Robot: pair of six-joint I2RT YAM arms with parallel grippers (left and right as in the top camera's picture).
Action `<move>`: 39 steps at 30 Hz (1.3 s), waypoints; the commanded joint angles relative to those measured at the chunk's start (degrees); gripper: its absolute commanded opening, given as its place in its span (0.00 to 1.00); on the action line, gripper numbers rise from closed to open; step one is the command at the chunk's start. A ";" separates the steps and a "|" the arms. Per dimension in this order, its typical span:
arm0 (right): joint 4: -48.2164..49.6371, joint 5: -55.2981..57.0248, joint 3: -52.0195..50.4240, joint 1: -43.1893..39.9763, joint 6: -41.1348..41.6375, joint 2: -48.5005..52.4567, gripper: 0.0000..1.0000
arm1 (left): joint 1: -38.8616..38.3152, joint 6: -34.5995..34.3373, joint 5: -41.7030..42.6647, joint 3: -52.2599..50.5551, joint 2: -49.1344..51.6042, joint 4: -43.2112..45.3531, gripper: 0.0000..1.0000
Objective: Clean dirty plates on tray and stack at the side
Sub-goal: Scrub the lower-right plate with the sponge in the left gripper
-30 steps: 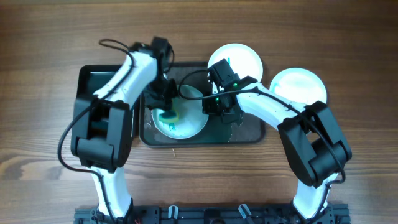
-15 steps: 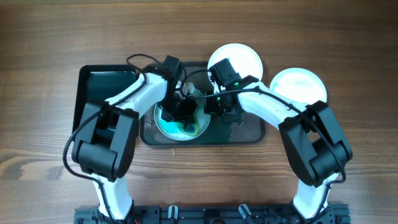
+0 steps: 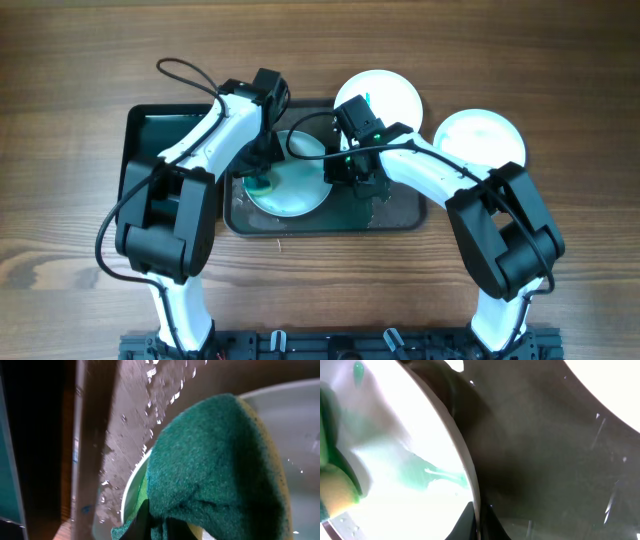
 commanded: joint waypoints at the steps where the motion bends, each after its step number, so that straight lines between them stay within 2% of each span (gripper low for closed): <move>1: -0.57 1.40 0.28 -0.57 0.07 1.51 0.04 | -1.07 1.36 0.94 1.14 0.85 1.11 0.04; 5: -0.57 1.38 0.28 -0.55 0.04 1.51 0.04 | -2.34 17.27 23.06 1.14 0.85 8.46 0.04; 7: -0.79 1.38 0.28 -0.55 0.02 1.51 0.04 | -2.51 20.41 28.61 1.14 0.85 11.67 0.04; 9: -0.98 1.38 0.28 -0.55 -0.07 1.51 0.04 | -2.45 20.06 25.81 1.14 0.85 13.62 0.04; 10: -0.98 1.38 0.28 -0.55 -0.20 1.51 0.04 | -2.45 18.21 21.79 1.14 0.85 13.68 0.04; 11: -1.01 1.38 0.28 -0.55 -0.20 1.51 0.04 | -2.45 15.43 17.11 1.14 0.85 13.09 0.04; 12: -0.98 1.38 0.28 -0.55 -0.20 1.51 0.04 | -2.45 9.35 7.04 1.14 0.85 10.60 0.04; 13: -0.96 1.38 0.28 -0.55 -0.15 1.51 0.04 | -2.45 7.48 3.37 1.14 0.85 9.29 0.04; 15: -0.85 1.40 0.28 -0.55 -0.17 1.51 0.04 | -2.45 6.40 -0.04 1.14 0.85 6.62 0.04; 17: -0.79 1.38 0.28 -0.55 -0.17 1.51 0.04 | -2.54 6.64 1.88 1.14 0.85 4.48 0.04; 18: -0.79 1.38 0.28 -0.55 -0.17 1.51 0.04 | -2.58 7.91 4.90 1.14 0.85 3.74 0.04; 19: -0.79 1.38 0.28 -0.55 -0.20 1.51 0.04 | -2.58 11.96 10.71 1.14 0.85 3.56 0.04; 21: -0.76 1.38 0.28 -0.55 -0.20 1.51 0.04 | -2.58 23.82 26.88 1.14 0.85 3.76 0.04; 23: -0.76 1.38 0.28 -0.55 -0.20 1.51 0.04 | -2.56 32.46 39.69 1.14 0.85 3.96 0.04; 24: -0.79 1.38 0.28 -0.55 -0.20 1.51 0.04 | -2.56 32.57 40.06 1.14 0.85 4.48 0.04; 26: -0.81 1.38 0.28 -0.55 -0.20 1.51 0.04 | -2.54 31.61 37.79 1.14 0.85 5.70 0.04; 28: -0.81 1.38 0.28 -0.55 -0.17 1.51 0.04 | -2.45 27.12 31.15 1.14 0.85 6.80 0.04; 30: -0.81 1.38 0.28 -0.55 -0.20 1.51 0.04 | -2.45 21.75 22.16 1.14 0.85 7.04 0.04; 33: -0.81 1.38 0.28 -0.55 -0.20 1.51 0.04 | -2.45 11.61 2.75 1.14 0.85 6.08 0.04; 35: -0.81 1.38 0.28 -0.55 -0.20 1.51 0.04 | -2.45 7.87 -4.81 1.14 0.85 5.16 0.04; 37: -0.81 1.38 0.28 -0.55 -0.20 1.51 0.04 | -2.45 5.68 -8.44 1.14 0.85 3.98 0.04; 39: -0.79 1.38 0.28 -0.55 -0.20 1.51 0.04 | -2.45 4.85 -8.50 1.27 0.83 2.82 0.04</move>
